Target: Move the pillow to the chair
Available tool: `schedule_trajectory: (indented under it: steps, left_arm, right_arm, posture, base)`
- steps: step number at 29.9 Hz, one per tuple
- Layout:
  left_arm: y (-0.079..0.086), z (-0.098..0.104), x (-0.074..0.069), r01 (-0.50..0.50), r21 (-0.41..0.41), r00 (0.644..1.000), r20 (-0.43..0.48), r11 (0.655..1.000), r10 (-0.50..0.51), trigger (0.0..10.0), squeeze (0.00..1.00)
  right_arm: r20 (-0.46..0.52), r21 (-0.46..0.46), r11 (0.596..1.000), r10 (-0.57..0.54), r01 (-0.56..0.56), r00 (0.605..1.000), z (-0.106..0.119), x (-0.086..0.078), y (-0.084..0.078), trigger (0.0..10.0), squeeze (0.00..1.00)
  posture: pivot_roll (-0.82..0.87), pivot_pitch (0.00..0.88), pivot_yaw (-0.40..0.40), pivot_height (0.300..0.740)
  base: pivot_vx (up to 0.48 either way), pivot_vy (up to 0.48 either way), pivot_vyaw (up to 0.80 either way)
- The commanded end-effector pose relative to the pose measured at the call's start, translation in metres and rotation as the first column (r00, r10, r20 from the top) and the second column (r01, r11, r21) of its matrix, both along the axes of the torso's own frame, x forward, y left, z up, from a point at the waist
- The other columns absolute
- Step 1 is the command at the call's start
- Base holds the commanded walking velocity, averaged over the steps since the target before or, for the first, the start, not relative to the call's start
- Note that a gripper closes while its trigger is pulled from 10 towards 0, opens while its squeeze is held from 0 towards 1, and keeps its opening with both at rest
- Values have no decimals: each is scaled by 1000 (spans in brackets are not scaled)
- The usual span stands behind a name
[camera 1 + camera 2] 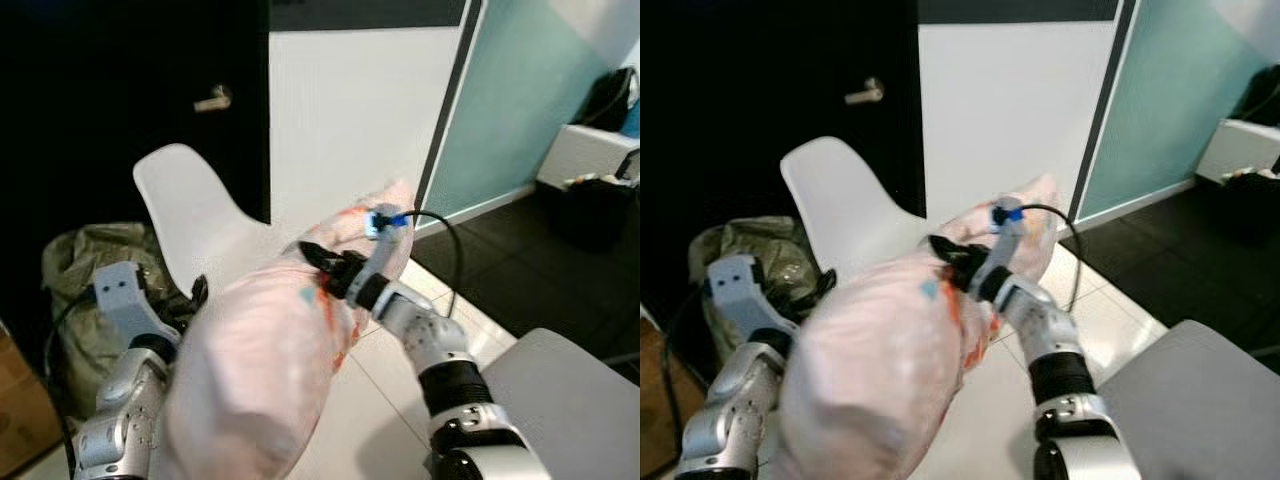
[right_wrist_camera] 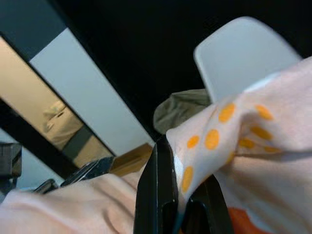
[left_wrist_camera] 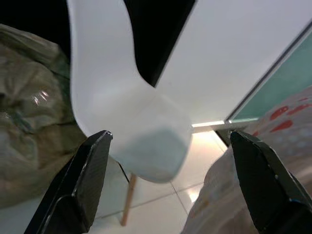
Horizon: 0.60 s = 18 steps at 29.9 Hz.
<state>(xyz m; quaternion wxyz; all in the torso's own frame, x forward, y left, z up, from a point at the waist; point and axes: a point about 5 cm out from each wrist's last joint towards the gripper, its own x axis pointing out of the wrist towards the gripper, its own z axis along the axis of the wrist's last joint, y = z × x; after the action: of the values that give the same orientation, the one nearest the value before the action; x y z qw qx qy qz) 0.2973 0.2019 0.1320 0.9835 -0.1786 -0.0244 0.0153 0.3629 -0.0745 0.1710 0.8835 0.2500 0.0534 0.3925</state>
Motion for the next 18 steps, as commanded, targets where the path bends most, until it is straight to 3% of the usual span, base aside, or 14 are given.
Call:
schedule_trajectory:
  steps: [1,18]
  left_arm:
    - [-5,-1,1,17,-8,1000,-8,1000,-17,10000,0]
    - [-9,2,4,38,-3,999,-8,999,-38,10000,0]
  right_arm:
    - [92,28,999,-24,22,995,21,5,-8,10000,0]
    - [116,50,995,-93,88,989,31,13,-15,10000,0]
  posture:
    - [-172,0,-49,740]
    - [-159,0,-50,740]
  base:
    - [480,0,0]
    - [480,0,0]
